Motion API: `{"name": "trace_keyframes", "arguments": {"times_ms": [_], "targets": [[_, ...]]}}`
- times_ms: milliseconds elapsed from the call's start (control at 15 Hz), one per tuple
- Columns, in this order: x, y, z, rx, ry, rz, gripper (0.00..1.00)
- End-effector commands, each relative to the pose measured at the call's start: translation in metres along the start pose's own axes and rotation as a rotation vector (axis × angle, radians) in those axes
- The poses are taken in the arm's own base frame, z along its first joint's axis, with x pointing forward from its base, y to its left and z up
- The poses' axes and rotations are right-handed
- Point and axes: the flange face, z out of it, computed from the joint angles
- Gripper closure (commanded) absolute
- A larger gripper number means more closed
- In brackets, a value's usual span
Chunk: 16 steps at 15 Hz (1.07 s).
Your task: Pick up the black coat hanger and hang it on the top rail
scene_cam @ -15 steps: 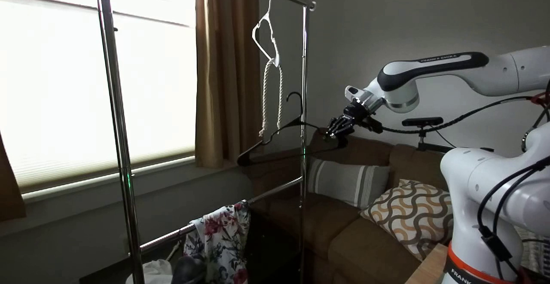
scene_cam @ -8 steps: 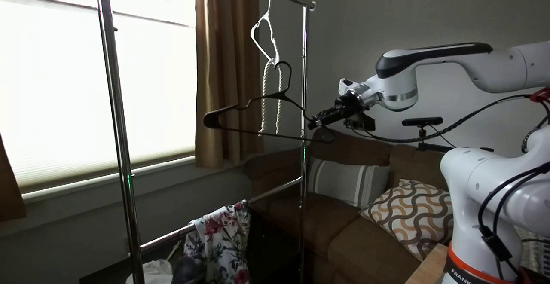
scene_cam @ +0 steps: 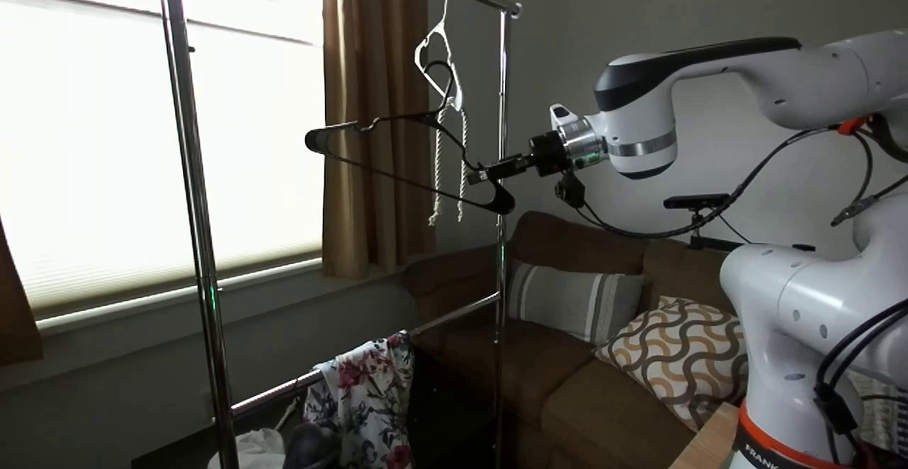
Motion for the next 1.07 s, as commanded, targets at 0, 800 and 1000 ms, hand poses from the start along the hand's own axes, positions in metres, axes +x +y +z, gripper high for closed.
{"name": "trace_keyframes", "arguments": {"times_ms": [0, 800, 1000], "targets": [[0.004, -0.051, 0.032, 0.029, -0.021, 0.007, 0.99], [0.031, -0.08, 0.041, -0.337, 0.051, 0.047, 0.99], [0.044, -0.11, 0.057, -0.455, 0.043, 0.017, 0.99]]}}
